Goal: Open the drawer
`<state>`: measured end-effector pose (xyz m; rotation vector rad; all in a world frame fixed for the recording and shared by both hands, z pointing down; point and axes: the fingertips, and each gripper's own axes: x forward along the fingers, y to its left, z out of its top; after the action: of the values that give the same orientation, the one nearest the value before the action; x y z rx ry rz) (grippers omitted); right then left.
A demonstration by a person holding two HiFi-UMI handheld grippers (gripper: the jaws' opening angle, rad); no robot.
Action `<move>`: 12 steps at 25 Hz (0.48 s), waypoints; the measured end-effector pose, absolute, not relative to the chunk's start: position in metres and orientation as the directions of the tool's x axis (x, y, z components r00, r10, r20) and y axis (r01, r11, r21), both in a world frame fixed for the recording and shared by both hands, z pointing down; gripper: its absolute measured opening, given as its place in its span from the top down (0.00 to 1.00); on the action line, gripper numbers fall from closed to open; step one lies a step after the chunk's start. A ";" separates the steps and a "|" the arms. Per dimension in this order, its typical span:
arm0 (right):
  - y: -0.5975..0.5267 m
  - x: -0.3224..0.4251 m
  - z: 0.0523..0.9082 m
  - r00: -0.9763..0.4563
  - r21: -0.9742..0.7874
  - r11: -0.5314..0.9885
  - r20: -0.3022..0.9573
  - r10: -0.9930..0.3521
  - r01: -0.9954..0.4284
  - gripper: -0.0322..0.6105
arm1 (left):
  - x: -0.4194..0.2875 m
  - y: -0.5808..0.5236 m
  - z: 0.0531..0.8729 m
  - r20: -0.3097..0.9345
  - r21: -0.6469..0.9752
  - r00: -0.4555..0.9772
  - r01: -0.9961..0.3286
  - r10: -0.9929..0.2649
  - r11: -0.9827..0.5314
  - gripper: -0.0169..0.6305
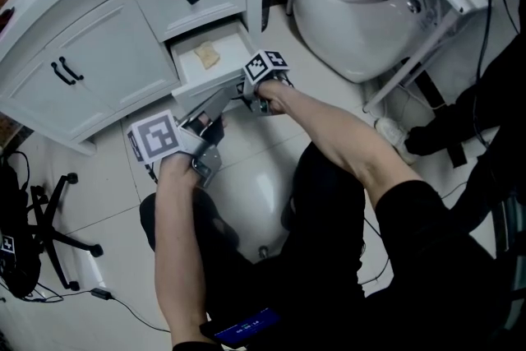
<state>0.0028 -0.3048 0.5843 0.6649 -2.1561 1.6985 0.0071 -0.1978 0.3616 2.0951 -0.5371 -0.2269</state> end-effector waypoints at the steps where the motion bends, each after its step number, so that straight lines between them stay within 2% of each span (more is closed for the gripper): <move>1: -0.304 0.004 0.583 -0.841 -0.821 0.187 0.516 -0.161 -0.540 0.70 | 0.006 -0.198 0.361 0.049 0.831 0.886 -0.292 -0.462 -0.473 0.99; 8: -0.292 0.012 0.573 -0.855 -0.836 0.184 0.500 -0.135 -0.518 0.70 | -0.008 -0.197 0.356 0.034 0.838 0.873 -0.290 -0.487 -0.462 0.99; 12: -0.283 0.003 0.549 -0.896 -0.866 0.230 0.431 -0.111 -0.445 0.70 | -0.013 -0.196 0.353 0.023 0.843 0.868 -0.284 -0.497 -0.457 0.99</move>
<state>0.0032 -0.2826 0.5485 0.5205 -2.2284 1.7153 -0.0135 -0.1965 0.3532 2.0757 -0.5663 -0.2790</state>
